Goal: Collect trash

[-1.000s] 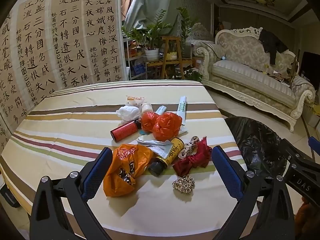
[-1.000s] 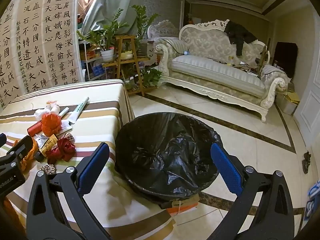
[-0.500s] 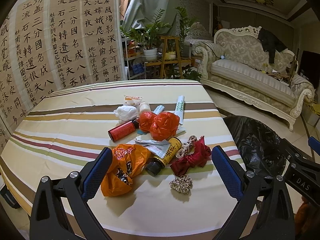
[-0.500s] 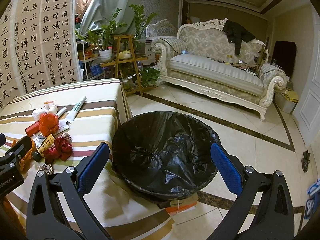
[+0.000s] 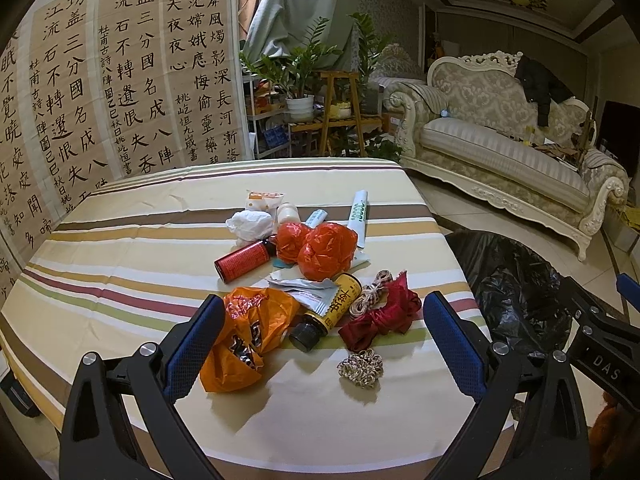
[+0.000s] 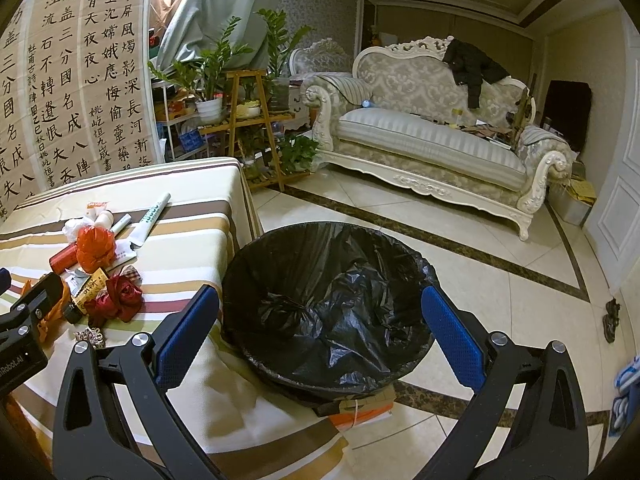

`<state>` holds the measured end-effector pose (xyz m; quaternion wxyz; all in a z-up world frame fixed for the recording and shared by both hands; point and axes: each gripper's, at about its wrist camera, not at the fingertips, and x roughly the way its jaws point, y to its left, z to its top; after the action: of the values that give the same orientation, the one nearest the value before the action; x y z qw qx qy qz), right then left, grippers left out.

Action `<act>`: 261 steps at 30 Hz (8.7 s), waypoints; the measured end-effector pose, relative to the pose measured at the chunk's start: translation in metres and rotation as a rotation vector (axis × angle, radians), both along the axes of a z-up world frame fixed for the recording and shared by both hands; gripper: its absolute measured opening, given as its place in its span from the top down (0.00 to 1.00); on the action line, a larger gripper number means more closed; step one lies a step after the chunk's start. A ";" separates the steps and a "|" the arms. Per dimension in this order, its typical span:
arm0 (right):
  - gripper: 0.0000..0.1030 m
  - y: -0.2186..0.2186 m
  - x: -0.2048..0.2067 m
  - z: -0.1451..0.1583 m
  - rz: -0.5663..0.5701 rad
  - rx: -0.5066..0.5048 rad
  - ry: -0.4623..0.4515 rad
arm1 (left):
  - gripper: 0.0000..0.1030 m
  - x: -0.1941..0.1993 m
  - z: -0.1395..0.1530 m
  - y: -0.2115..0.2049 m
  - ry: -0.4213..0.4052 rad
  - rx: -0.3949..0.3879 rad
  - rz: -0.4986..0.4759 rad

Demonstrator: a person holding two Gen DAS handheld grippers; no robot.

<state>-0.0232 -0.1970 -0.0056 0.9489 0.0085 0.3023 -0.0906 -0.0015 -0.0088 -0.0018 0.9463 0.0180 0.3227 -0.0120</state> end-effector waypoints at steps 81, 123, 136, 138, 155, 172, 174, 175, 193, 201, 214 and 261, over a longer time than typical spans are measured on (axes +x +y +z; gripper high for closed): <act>0.18 0.064 0.020 -0.011 0.166 0.004 0.120 | 0.56 0.008 -0.037 0.069 0.156 0.019 -0.011; 1.00 0.110 0.042 -0.019 0.384 0.239 0.197 | 0.57 -0.001 -0.021 0.105 0.104 -0.041 0.074; 0.53 0.111 0.044 -0.027 0.374 0.281 0.242 | 0.57 -0.004 -0.018 0.114 0.094 -0.045 0.099; 0.53 0.117 0.047 -0.029 0.377 0.278 0.250 | 0.57 -0.003 -0.019 0.118 0.095 -0.045 0.107; 0.77 0.118 0.049 -0.026 0.380 0.263 0.228 | 0.57 0.000 -0.022 0.120 0.101 -0.056 0.109; 0.77 0.020 0.034 -0.016 0.206 0.177 0.167 | 0.57 -0.001 -0.003 0.027 0.042 -0.064 -0.080; 0.77 0.005 0.034 -0.019 0.182 0.177 0.168 | 0.57 0.001 -0.003 0.013 0.037 -0.057 -0.109; 0.77 -0.001 0.035 -0.020 0.175 0.178 0.170 | 0.57 0.002 -0.002 0.002 0.034 -0.050 -0.128; 0.75 -0.061 0.062 -0.038 0.119 0.196 0.178 | 0.57 0.049 -0.016 -0.100 0.067 0.014 -0.233; 0.58 -0.074 0.076 -0.044 0.112 0.227 0.180 | 0.49 0.063 -0.028 -0.118 0.097 0.044 -0.238; 0.56 -0.074 0.064 -0.039 0.092 0.246 0.173 | 0.31 0.052 -0.017 -0.098 0.081 0.018 -0.198; 0.53 0.012 0.005 -0.040 0.227 0.239 0.201 | 0.80 -0.007 -0.046 -0.007 0.188 -0.009 -0.134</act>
<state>-0.0186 -0.1851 -0.0458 0.9102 0.0780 0.4032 0.0532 -0.0088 -0.0158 -0.0476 0.9089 0.0340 0.4082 -0.0782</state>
